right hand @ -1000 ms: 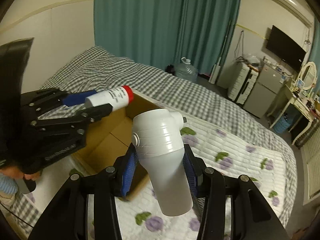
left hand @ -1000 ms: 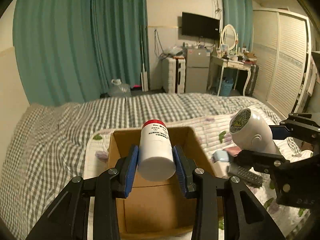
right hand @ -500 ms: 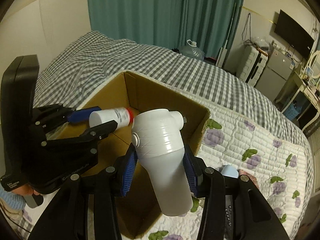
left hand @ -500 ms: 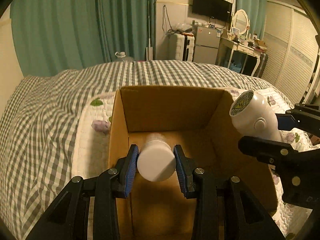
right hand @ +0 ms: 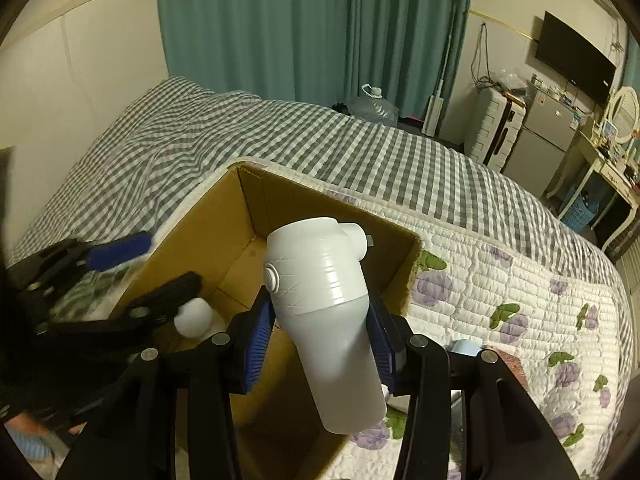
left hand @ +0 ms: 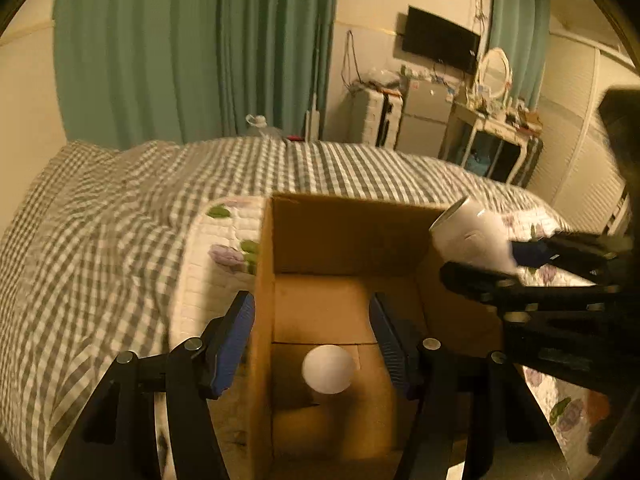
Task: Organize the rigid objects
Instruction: 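Carry both bottles over the cardboard box and release them inside, then grasp the white charger with the left tool while the right grasps the black remote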
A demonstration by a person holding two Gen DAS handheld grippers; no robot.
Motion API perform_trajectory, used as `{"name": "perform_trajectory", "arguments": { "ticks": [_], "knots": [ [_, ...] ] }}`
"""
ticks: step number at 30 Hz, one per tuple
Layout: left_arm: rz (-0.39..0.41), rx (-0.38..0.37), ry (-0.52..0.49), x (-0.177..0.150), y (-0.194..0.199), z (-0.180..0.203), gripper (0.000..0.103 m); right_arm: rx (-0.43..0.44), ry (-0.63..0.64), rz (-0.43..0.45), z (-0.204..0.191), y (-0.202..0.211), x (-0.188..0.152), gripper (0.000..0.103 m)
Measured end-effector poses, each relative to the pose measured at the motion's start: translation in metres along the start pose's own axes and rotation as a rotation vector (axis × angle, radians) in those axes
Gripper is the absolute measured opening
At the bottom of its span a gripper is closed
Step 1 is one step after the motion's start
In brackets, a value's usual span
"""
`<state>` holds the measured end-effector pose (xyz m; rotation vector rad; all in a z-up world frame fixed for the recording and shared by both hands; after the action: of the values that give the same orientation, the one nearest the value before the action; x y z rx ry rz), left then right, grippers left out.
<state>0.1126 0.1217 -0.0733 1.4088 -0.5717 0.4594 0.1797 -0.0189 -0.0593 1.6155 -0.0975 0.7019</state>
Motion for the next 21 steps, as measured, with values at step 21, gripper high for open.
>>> {"name": "perform_trajectory", "arguments": {
  "ticks": [21],
  "knots": [
    [0.049,0.075,0.014,-0.010,0.029,0.013,0.066,-0.069,-0.082,0.079,0.036,0.033,-0.018,0.081]
  ]
}}
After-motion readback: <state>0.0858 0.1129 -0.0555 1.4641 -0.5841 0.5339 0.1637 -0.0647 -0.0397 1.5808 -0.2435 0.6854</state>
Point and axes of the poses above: each gripper's, at about its wrist camera, not at the fingertips, and y roughly against the way its jaws point, z to its right, x to its top, the point moved 2 cm from there along -y, roughly the way its jaws point, and after that the axes turned 10 degrees about -z, right-handed, at the moved point
